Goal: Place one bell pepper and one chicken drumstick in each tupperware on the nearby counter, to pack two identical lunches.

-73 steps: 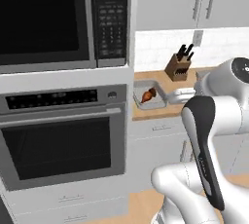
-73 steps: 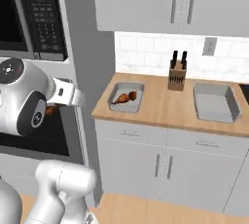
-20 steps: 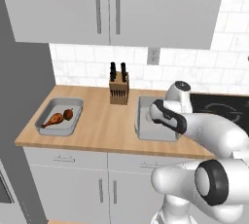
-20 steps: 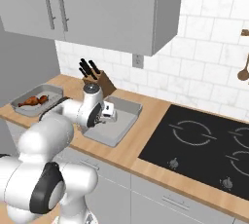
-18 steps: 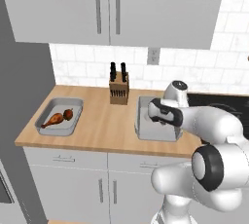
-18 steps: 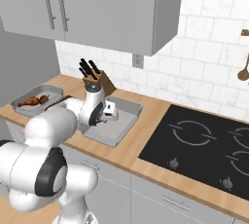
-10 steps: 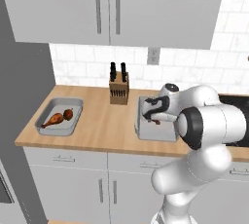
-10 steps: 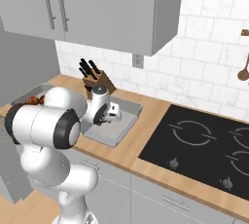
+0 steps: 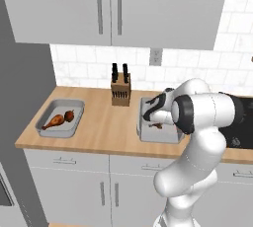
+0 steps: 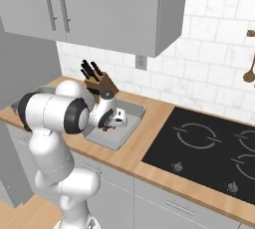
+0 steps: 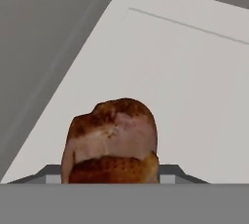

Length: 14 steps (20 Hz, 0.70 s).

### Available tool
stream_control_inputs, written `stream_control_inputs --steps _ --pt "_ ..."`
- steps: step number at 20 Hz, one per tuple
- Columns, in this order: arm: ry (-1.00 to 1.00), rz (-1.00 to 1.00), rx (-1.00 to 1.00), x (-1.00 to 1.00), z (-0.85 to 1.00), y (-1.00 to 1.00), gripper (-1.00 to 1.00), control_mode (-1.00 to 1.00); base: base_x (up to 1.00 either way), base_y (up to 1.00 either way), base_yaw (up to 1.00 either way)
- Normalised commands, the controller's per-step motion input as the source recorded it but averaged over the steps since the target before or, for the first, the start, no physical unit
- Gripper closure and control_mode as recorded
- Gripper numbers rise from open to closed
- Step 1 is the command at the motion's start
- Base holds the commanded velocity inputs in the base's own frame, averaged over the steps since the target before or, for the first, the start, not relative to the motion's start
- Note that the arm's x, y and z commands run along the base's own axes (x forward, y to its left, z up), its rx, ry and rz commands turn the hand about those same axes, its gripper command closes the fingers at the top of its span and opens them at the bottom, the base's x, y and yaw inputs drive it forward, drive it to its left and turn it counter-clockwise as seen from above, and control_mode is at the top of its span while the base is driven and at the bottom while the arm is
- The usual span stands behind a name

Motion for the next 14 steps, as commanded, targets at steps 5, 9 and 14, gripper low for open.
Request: stream_control_inputs --steps 5,9,14 --pt "0.01 0.0 0.0 0.02 -0.05 0.0 -1.0 -1.0 0.0 0.0 0.0" --pt "-0.04 0.0 0.0 0.0 0.26 0.0 -1.0 -1.0 0.0 0.0 0.0" --pt "-0.08 0.0 -0.01 -0.02 0.37 0.04 -1.0 -1.0 0.0 0.0 0.0"
